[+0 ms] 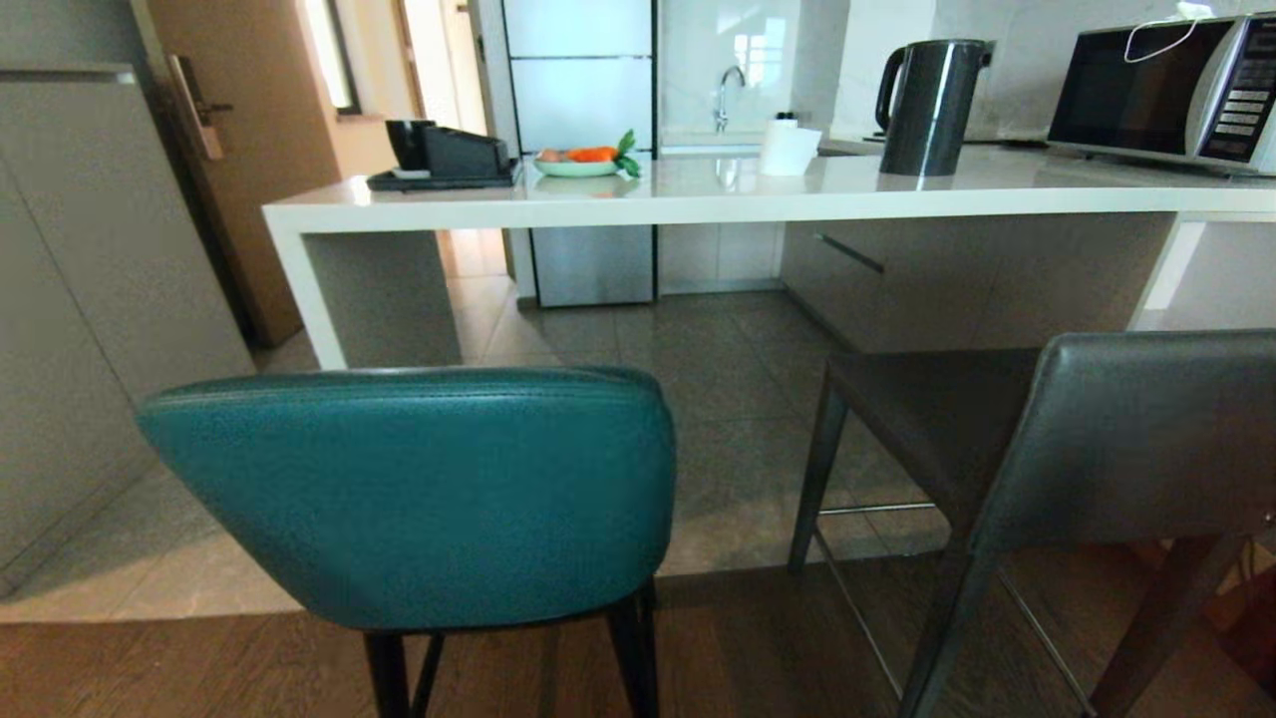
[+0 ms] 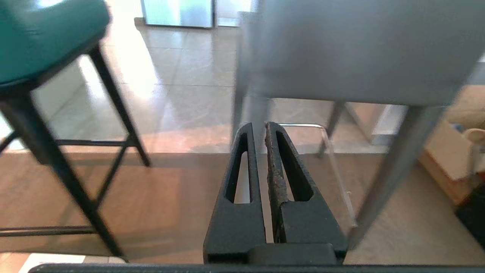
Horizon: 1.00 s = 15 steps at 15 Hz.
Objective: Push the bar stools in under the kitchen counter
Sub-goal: Push the blue chair back under the dining table
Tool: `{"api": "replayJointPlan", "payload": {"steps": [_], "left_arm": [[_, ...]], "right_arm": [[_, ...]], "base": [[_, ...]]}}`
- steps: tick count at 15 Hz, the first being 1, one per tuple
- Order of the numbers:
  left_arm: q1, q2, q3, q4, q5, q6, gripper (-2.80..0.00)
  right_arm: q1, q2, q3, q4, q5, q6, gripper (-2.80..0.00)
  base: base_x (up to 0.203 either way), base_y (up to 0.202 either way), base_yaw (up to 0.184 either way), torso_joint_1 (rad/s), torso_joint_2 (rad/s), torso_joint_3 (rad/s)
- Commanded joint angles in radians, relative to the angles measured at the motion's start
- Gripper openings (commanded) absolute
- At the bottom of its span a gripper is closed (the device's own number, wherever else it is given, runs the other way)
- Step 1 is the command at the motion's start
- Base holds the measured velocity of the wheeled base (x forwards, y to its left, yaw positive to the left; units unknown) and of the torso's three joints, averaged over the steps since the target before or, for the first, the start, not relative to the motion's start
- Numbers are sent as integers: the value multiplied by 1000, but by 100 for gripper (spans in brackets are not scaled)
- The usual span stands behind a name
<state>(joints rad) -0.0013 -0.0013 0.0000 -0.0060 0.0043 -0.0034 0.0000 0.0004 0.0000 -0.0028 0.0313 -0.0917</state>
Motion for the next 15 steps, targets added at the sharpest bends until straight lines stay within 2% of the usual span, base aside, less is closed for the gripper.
{"api": "replayJointPlan", "payload": {"steps": [1, 9, 11, 12, 15], "left_arm": [[1, 1, 3, 0, 0, 0, -280], [1, 1, 3, 0, 0, 1, -280], [3, 3, -3, 18, 0, 10, -280], [0, 3, -2, 12, 0, 8, -280], [0, 3, 0, 6, 0, 8, -280]], "right_arm": [[0, 1, 5, 0, 0, -2, -280], [0, 1, 5, 0, -1, -2, -280], [0, 1, 5, 1, 3, -34, -280], [0, 1, 5, 1, 0, -25, -280], [0, 1, 5, -2, -2, 7, -280]], "base": [[0, 198, -4, 2, 2, -2], [0, 197, 0, 1, 3, 3], [0, 195, 0, 2, 2, 1], [0, 174, 1, -1, 2, -2], [0, 59, 2, -2, 1, 2]]}}
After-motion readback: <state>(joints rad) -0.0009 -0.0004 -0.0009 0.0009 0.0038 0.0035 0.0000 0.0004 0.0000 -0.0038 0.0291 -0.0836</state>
